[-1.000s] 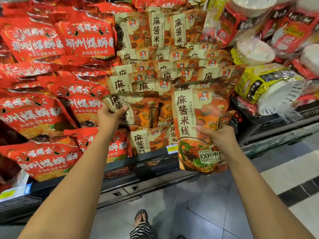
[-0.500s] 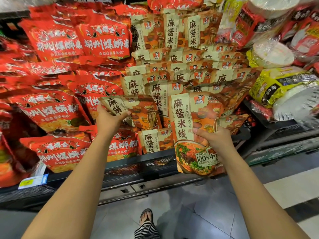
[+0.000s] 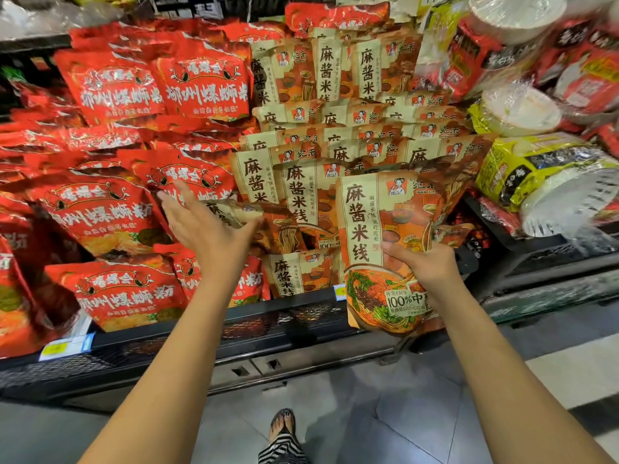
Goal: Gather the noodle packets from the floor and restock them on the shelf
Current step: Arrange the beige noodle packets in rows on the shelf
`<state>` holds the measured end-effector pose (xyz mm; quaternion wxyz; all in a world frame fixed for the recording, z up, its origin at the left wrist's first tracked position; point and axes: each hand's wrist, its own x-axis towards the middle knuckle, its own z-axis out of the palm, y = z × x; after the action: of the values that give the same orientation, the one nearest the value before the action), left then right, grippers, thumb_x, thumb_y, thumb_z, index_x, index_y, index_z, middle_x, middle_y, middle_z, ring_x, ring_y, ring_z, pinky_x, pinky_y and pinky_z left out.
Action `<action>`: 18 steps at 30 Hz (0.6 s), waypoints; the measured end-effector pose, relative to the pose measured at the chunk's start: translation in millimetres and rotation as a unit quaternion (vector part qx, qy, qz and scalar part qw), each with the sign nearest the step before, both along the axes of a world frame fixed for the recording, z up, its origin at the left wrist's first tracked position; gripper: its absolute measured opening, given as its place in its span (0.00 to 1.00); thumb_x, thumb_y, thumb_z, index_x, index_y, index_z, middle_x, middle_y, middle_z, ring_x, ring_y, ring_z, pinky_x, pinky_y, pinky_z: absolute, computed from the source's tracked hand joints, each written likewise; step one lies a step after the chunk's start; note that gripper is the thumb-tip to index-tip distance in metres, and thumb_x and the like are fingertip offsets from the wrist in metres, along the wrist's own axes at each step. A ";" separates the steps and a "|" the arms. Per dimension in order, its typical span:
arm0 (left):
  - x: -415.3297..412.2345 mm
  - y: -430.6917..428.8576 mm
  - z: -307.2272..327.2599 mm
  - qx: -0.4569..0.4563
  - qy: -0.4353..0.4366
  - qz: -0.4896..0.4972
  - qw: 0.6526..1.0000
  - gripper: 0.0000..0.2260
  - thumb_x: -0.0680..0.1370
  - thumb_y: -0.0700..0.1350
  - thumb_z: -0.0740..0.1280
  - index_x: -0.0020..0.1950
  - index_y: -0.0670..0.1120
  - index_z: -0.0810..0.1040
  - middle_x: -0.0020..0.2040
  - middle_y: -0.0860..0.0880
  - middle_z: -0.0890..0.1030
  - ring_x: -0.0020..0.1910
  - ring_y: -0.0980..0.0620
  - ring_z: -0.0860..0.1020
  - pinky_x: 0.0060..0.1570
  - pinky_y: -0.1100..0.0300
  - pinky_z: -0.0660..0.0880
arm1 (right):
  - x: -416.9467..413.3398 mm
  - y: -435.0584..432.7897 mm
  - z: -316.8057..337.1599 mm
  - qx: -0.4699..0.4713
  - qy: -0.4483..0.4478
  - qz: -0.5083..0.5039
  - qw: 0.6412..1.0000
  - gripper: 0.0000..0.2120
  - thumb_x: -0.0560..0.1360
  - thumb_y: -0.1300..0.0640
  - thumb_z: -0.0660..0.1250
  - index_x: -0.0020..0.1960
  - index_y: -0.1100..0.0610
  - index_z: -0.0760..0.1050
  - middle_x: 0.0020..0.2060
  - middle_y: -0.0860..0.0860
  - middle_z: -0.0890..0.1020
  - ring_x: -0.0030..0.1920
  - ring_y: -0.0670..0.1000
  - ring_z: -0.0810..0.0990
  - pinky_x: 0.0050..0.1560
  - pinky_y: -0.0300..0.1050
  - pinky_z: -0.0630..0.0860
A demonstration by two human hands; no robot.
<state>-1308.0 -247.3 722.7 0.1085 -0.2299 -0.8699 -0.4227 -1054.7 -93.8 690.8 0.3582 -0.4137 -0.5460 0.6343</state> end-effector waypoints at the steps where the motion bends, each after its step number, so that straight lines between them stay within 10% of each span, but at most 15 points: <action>1: 9.2 3.8 4.2 -0.016 0.035 -0.012 0.999 0.58 0.65 0.60 0.78 0.81 0.40 0.46 0.79 0.34 0.45 0.79 0.36 0.45 0.77 0.43 0.46 | 2.9 0.8 -0.5 -0.004 0.003 -0.002 1.000 0.09 0.67 0.65 0.77 0.45 0.55 0.84 0.45 0.54 0.87 0.48 0.57 0.86 0.54 0.55 0.81; 9: 101.7 42.2 11.5 0.012 0.072 -0.329 0.942 0.40 0.75 0.65 0.65 0.79 0.45 0.57 0.80 0.46 0.58 0.79 0.51 0.54 0.77 0.57 0.52 | 33.5 9.3 2.2 -0.017 0.014 -0.024 0.999 0.11 0.66 0.62 0.80 0.47 0.57 0.84 0.46 0.56 0.87 0.48 0.59 0.86 0.56 0.61 0.80; 15: 140.0 74.5 -3.2 -0.021 -0.251 -0.407 0.878 0.45 0.67 0.63 0.76 0.78 0.49 0.60 0.72 0.50 0.71 0.68 0.54 0.72 0.67 0.57 0.71 | 62.5 11.5 18.3 -0.014 0.051 -0.021 0.998 0.07 0.70 0.67 0.74 0.46 0.58 0.82 0.38 0.51 0.87 0.38 0.51 0.86 0.38 0.45 0.81; 18: 143.5 95.2 -10.6 -0.083 -0.366 -0.459 0.805 0.29 0.70 0.46 0.78 0.68 0.47 0.72 0.62 0.51 0.79 0.52 0.60 0.78 0.54 0.67 0.77 | 70.4 17.1 16.8 -0.022 0.050 -0.025 0.998 0.07 0.69 0.65 0.75 0.47 0.58 0.83 0.41 0.54 0.87 0.42 0.54 0.86 0.44 0.49 0.81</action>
<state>-1164.5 -152.1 712.1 -0.4442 -0.4387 -0.6696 -0.4023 -984.4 -76.7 707.7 0.3914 -0.4027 -0.5030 0.6570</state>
